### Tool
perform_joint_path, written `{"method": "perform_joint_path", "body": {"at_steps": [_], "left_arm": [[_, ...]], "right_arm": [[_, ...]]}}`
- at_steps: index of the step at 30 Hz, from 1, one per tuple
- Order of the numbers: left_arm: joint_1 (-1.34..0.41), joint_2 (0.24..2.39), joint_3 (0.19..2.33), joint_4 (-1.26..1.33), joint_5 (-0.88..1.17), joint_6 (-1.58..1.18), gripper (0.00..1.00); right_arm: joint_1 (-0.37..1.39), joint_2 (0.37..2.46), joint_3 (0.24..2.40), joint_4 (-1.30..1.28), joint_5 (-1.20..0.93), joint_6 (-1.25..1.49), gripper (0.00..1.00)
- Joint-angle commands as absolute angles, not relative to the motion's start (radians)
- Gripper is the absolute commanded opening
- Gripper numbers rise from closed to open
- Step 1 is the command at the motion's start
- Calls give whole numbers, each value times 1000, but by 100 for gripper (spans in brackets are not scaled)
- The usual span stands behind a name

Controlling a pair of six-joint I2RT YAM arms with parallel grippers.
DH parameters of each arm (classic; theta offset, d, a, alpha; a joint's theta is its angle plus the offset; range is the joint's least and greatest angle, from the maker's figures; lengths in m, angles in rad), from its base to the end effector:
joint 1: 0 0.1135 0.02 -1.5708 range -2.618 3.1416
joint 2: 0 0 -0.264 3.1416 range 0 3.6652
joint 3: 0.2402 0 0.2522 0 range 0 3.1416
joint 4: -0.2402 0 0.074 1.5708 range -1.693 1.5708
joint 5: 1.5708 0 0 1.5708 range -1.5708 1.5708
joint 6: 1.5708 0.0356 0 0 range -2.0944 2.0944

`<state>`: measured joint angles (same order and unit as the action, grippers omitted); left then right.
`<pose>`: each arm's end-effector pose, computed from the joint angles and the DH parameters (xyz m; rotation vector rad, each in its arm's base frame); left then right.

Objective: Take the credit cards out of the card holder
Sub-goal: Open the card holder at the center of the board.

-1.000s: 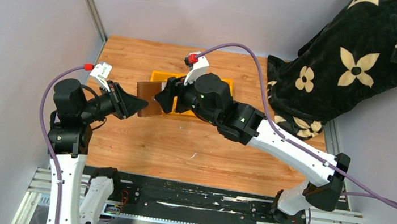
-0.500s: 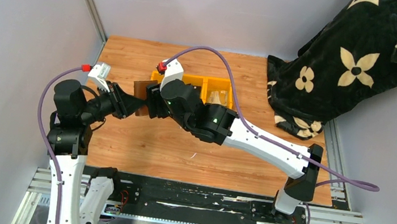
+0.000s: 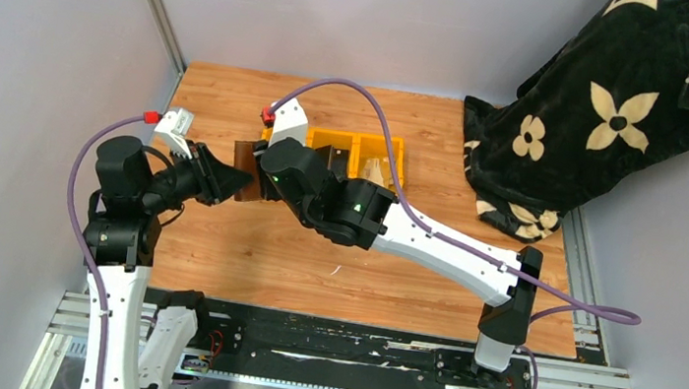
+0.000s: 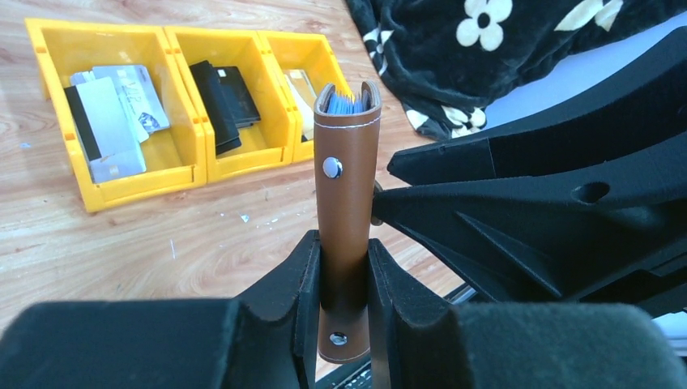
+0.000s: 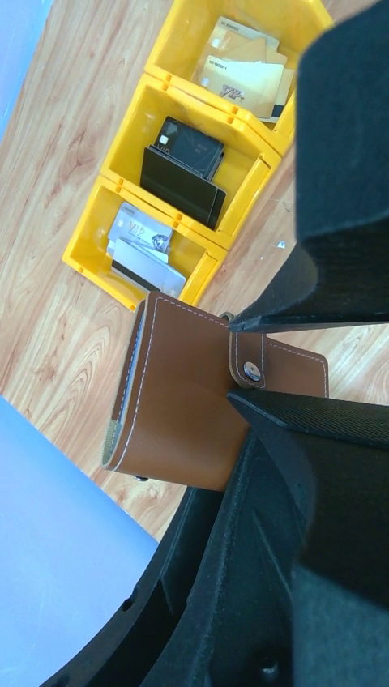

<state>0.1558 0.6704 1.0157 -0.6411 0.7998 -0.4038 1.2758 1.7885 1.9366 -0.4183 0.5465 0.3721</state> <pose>0.1204 -0.0069 0.3881 0.0442 1.8709 -0.9127 0.1372 0.3879 0.4389 -0.4435 1.7981 0.6662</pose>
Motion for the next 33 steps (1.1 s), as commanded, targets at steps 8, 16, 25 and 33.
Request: {"method": "perform_joint_path", "body": {"at_steps": [8,16,25,33], "left_arm": [[155,670,1098,-607,788,-395,0],[155,663,1106,-607,768,-356,0],[155,657,1125,-603,870,-364,0],[155,661,1156,-581,1038,-409,0]], "right_arm": [[1281,1794,1914,-533,713,339,5],[1277,1728,1847,-524,743,353,0],[1155,1538,1665,-352,287,360,44],[999,1461,1601,-282,-437,307,64]]}}
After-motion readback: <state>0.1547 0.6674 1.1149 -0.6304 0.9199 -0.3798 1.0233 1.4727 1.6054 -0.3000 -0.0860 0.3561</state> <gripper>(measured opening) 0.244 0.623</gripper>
